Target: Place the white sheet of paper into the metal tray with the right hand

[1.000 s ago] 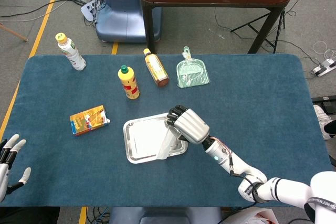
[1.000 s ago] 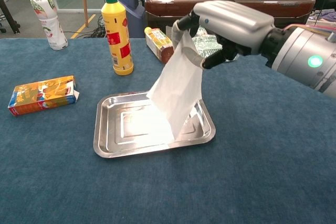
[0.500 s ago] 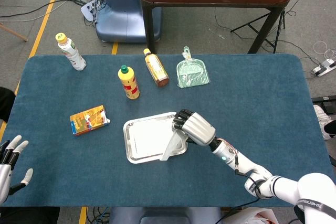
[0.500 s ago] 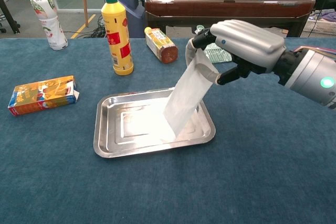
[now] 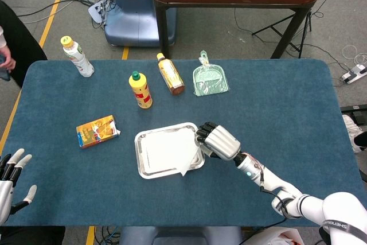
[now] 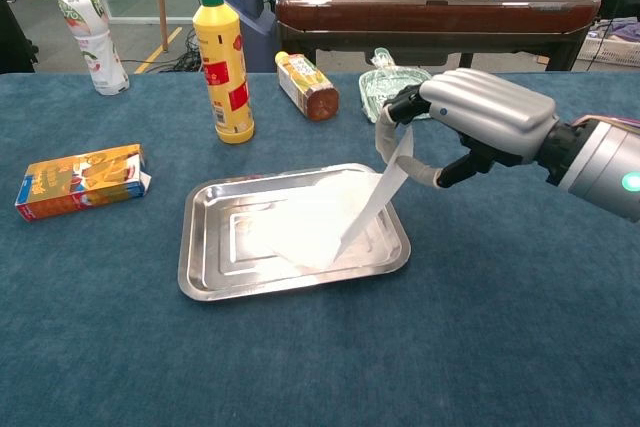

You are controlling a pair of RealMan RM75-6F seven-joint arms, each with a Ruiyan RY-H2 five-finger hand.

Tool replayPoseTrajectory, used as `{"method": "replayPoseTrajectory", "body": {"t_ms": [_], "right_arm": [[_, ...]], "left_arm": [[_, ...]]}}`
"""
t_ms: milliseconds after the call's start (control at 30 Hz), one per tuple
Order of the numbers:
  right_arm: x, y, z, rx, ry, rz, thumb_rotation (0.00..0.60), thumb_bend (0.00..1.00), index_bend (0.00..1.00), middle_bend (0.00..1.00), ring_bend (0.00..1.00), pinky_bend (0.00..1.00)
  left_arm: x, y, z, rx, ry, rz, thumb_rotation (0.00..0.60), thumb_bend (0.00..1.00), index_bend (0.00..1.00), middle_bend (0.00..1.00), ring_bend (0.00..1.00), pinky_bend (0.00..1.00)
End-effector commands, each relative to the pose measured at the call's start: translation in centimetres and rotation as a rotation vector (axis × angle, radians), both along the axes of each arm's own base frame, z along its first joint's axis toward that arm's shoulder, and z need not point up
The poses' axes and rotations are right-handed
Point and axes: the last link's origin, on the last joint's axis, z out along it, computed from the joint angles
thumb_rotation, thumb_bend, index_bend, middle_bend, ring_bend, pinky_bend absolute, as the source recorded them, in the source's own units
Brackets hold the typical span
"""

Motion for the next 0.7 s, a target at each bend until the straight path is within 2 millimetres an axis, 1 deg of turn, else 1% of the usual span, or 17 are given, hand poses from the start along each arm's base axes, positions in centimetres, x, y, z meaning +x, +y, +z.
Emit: {"method": "replayPoseTrajectory", "body": {"t_ms": [33, 267, 400, 567, 700], "right_arm": [[-0.4, -0.1, -0.1, -0.003, 0.009, -0.016, 0.6, 0.48, 0.5, 0.38, 0.29, 0.34], [-1.2, -0.3, -0.3, -0.021, 0.036, -0.07, 0.6, 0.39, 0.33, 0.31, 0.23, 0.34], [-1.5, -0.5, -0.5, -0.025, 0.051, -0.094, 0.6, 0.37, 0.28, 0.28, 0.2, 0.32], [-1.7, -0.9, -0.8, -0.04, 0.067, -0.115, 0.6, 0.32, 0.18, 0.24, 0.16, 0.29], [-1.5, -1.5, -1.1, -0.043, 0.069, -0.138, 0.6, 0.3, 0.14, 0.21, 0.14, 0.27]], "left_arm": [[0.1, 0.0, 0.0, 0.0, 0.0, -0.002, 0.6, 0.31, 0.17, 0.08, 0.06, 0.01], [0.3, 0.0, 0.0, 0.0, 0.0, -0.009, 0.6, 0.31, 0.17, 0.08, 0.06, 0.01], [0.3, 0.0, -0.1, -0.005, 0.0, -0.009, 0.6, 0.31, 0.17, 0.08, 0.06, 0.01], [0.3, 0.0, -0.1, -0.006, -0.001, -0.011, 0.6, 0.31, 0.17, 0.08, 0.06, 0.01], [0.3, 0.1, -0.1, -0.007, 0.0, -0.01, 0.6, 0.31, 0.17, 0.08, 0.06, 0.01]]}}
